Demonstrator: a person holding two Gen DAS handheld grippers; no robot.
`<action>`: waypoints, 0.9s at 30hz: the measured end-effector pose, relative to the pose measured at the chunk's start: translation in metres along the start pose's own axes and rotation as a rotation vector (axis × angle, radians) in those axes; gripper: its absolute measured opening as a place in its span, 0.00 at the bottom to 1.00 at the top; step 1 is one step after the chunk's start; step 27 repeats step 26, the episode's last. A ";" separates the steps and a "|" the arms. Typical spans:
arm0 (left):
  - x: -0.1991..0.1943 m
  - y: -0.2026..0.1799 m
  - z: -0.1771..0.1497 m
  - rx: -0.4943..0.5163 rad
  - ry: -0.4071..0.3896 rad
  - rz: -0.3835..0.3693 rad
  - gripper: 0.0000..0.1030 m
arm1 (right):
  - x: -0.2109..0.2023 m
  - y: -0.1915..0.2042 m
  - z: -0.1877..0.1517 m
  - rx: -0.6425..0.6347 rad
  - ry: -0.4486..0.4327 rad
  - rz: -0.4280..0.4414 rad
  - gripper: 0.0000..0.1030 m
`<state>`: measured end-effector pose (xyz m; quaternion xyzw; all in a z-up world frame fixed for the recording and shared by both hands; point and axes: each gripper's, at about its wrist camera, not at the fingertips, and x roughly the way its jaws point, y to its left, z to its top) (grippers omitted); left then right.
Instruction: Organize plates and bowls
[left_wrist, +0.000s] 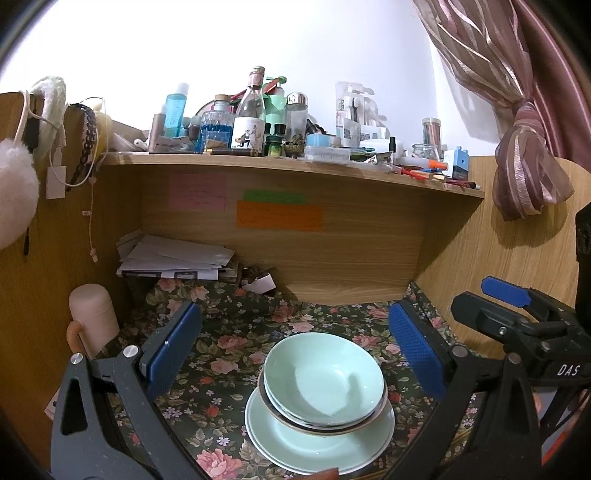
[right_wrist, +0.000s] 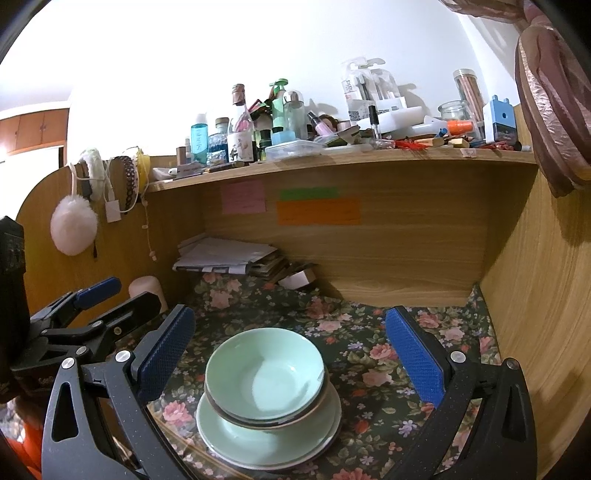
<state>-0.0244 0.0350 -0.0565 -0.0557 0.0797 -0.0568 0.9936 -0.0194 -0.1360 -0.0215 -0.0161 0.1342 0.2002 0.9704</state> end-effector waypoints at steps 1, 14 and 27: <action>0.000 0.001 0.000 0.000 0.000 0.000 1.00 | 0.000 0.000 0.000 0.000 0.000 -0.001 1.00; 0.007 0.000 -0.001 -0.001 0.018 -0.014 1.00 | 0.002 -0.007 -0.001 0.013 0.007 -0.033 1.00; 0.023 -0.001 -0.005 0.008 0.051 -0.026 1.00 | 0.014 -0.018 -0.002 0.039 0.029 -0.035 1.00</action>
